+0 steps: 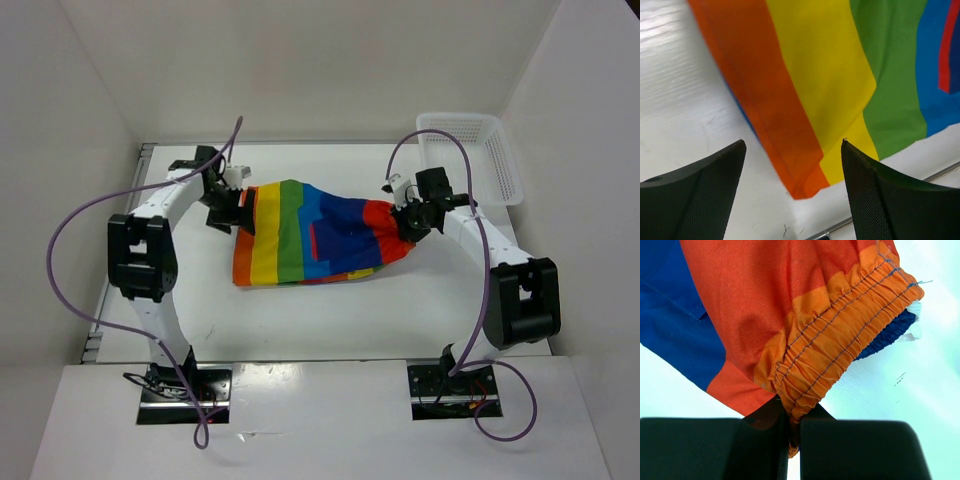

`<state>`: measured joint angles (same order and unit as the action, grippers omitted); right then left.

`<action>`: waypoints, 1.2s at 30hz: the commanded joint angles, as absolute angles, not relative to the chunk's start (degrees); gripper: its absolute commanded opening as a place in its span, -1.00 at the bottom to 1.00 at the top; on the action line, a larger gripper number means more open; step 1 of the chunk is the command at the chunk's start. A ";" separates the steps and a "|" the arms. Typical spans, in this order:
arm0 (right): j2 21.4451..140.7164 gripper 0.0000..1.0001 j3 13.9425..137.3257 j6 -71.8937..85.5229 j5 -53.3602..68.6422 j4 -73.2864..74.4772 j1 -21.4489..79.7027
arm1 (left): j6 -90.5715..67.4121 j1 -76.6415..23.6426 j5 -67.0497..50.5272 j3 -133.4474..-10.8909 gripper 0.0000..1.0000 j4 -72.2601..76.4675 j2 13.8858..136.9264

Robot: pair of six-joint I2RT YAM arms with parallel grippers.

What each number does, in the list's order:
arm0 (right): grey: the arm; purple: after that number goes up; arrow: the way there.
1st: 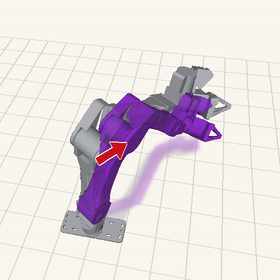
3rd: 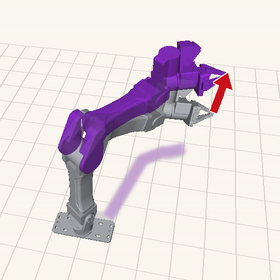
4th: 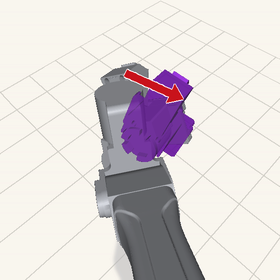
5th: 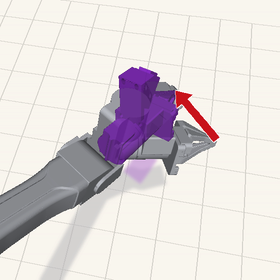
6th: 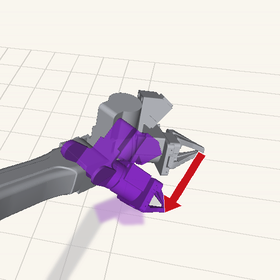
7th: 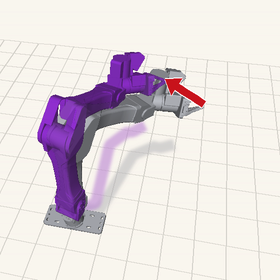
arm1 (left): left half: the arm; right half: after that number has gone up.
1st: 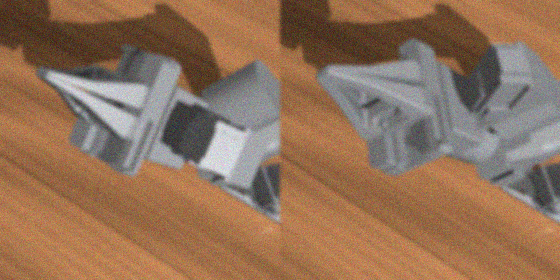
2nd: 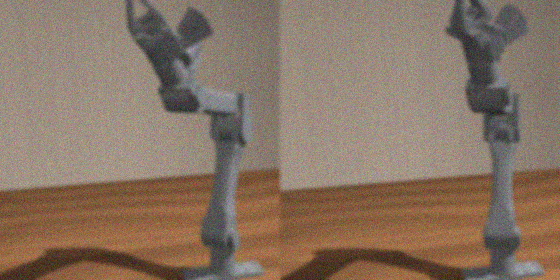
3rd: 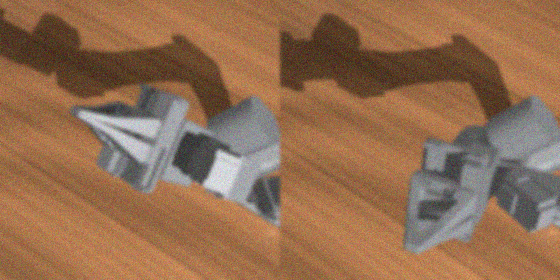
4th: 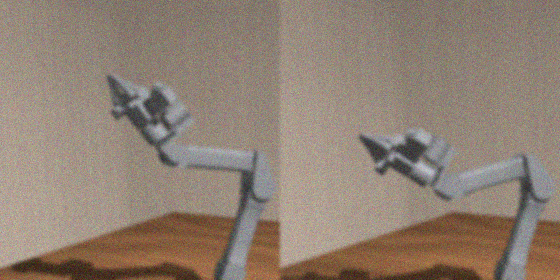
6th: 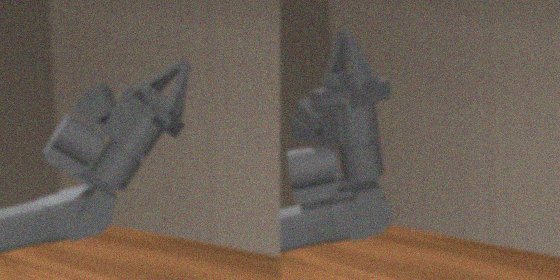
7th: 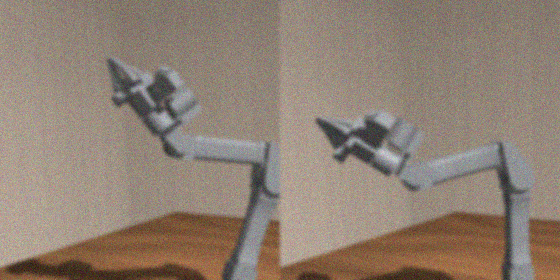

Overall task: Fold and stack the shorts
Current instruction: Fold the shorts

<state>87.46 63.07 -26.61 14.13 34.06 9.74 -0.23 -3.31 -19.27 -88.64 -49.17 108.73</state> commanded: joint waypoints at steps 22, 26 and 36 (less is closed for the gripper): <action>85.08 -1.00 64.86 -25.41 13.10 31.47 9.40 | 0.00 -27.51 -22.94 -124.01 0.37 -41.22 138.16; 85.08 -1.00 67.06 -22.86 15.11 31.46 8.88 | 0.00 -29.35 -22.24 -127.17 0.41 -41.22 140.71; 84.55 -1.00 73.47 -22.06 16.17 31.99 7.48 | 0.00 -32.43 -26.18 -133.66 0.59 -42.97 144.67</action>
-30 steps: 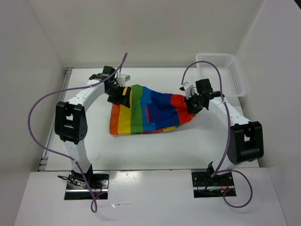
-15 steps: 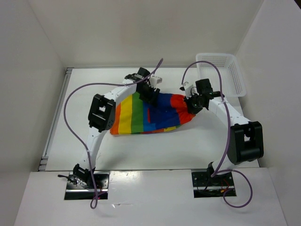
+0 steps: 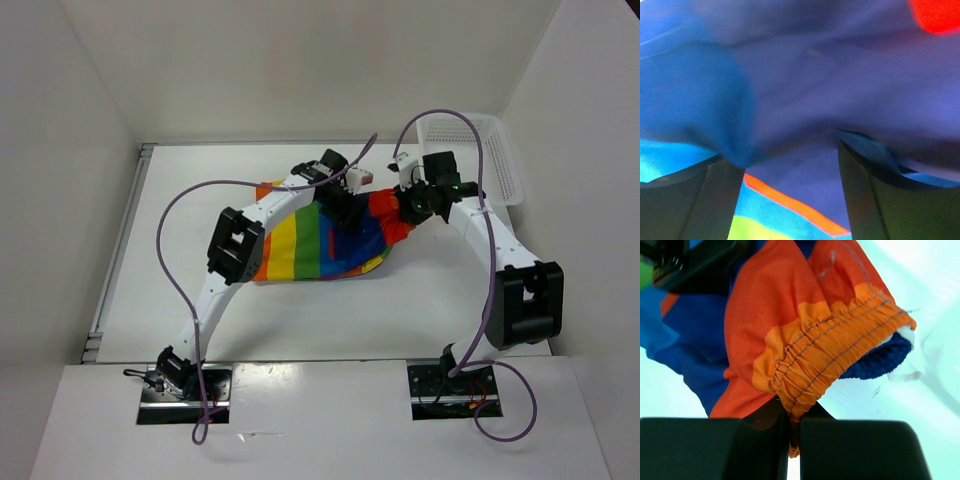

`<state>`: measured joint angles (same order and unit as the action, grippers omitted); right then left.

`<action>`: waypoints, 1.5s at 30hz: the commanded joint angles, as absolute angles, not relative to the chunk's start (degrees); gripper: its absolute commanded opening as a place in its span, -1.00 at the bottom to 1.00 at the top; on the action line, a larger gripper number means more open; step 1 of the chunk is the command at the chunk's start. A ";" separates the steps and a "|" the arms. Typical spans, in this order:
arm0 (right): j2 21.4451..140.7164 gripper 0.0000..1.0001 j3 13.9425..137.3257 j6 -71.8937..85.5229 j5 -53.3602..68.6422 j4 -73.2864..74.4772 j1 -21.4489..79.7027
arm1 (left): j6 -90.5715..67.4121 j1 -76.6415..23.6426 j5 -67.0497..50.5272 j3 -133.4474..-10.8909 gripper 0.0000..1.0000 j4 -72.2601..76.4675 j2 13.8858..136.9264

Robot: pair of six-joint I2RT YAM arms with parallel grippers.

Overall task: Fold and stack the shorts
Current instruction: Fold the shorts

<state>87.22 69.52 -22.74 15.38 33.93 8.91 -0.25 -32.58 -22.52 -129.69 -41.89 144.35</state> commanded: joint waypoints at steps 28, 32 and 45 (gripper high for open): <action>86.84 -1.00 82.35 -29.62 12.22 35.86 4.66 | 0.00 -17.31 -25.31 -99.05 0.83 -39.55 125.33; 86.84 -1.00 82.35 -29.09 12.74 36.39 4.66 | 0.00 -17.84 -25.84 -98.53 0.37 -38.33 128.14; 93.68 -1.00 87.62 -18.12 12.31 32.79 15.02 | 0.00 -21.79 -31.81 -105.55 -0.85 -38.32 130.43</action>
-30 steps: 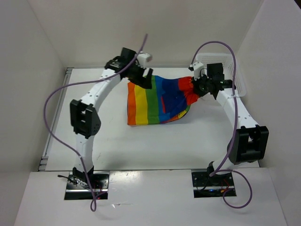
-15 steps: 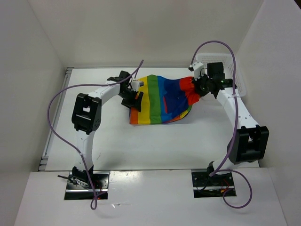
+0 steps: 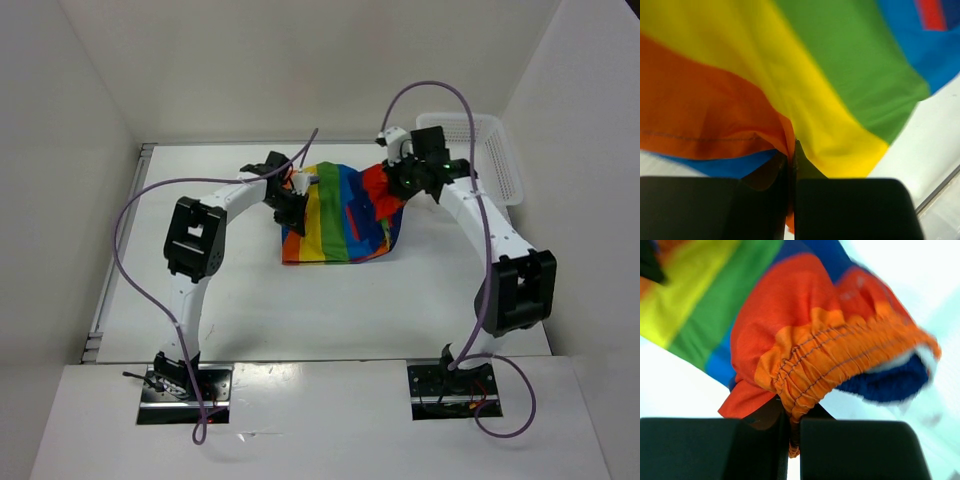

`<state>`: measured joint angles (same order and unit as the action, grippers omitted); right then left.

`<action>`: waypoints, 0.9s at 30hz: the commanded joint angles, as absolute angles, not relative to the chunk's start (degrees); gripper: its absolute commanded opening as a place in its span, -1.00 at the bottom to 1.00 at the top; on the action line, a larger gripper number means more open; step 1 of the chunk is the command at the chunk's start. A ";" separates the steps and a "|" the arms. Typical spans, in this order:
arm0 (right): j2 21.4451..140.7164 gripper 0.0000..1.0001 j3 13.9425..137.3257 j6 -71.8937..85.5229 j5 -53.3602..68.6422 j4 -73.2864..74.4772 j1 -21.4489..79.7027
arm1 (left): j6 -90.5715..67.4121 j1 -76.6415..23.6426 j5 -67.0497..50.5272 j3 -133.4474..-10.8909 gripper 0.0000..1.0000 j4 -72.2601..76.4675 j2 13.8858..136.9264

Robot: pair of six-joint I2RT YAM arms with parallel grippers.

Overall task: Fold and stack the shorts
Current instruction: Fold the shorts

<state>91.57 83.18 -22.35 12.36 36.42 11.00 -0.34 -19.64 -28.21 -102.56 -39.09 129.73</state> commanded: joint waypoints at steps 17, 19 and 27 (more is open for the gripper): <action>108.01 -1.00 92.54 -20.57 -1.23 27.87 36.74 | 0.00 -21.01 -33.13 -105.03 -0.85 -38.94 129.37; 110.37 -0.91 95.52 -18.99 -1.23 27.86 37.35 | 0.00 -20.48 -33.75 -105.03 -0.85 -38.94 129.90; 116.45 0.09 102.29 -20.03 -0.01 28.38 43.32 | 0.00 -19.42 -33.75 -103.80 -0.80 -37.89 131.04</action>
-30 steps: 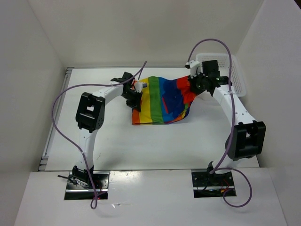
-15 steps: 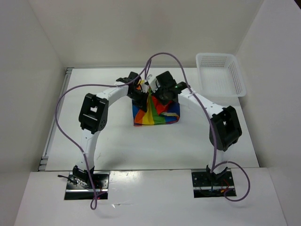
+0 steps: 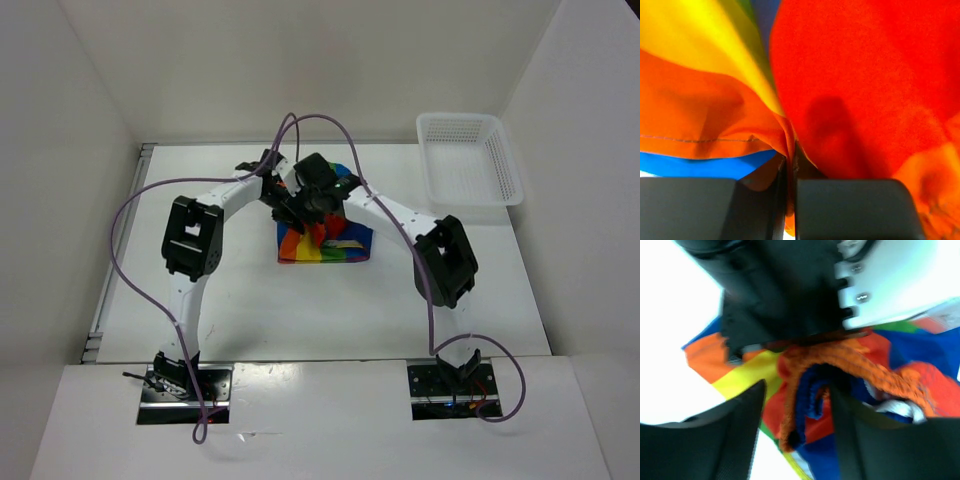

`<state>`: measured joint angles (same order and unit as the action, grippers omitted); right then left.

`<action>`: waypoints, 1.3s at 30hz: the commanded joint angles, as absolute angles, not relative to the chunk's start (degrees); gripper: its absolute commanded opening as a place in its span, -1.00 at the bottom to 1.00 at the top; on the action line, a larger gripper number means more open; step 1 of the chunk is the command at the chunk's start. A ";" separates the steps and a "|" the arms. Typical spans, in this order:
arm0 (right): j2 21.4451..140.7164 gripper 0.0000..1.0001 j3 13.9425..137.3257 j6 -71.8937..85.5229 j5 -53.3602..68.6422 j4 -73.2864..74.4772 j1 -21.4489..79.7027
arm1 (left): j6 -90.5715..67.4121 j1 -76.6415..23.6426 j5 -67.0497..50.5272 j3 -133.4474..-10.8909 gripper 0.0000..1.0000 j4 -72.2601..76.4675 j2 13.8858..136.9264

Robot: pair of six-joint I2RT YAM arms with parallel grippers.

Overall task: Fold and stack the shorts
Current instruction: Fold the shorts

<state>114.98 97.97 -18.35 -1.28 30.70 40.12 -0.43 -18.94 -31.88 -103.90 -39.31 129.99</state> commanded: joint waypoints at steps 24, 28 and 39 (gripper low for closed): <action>97.57 -0.67 100.38 -20.92 -4.56 31.20 45.36 | 0.00 -8.00 -29.36 -96.68 0.59 -37.35 115.23; 95.45 -0.92 93.45 -18.99 -4.84 29.98 42.29 | 0.00 -8.61 -27.51 -99.82 0.71 -37.35 109.26; 92.38 -1.00 82.63 -12.84 3.86 27.33 27.60 | 0.00 -23.11 -24.17 -110.12 0.99 -42.63 114.69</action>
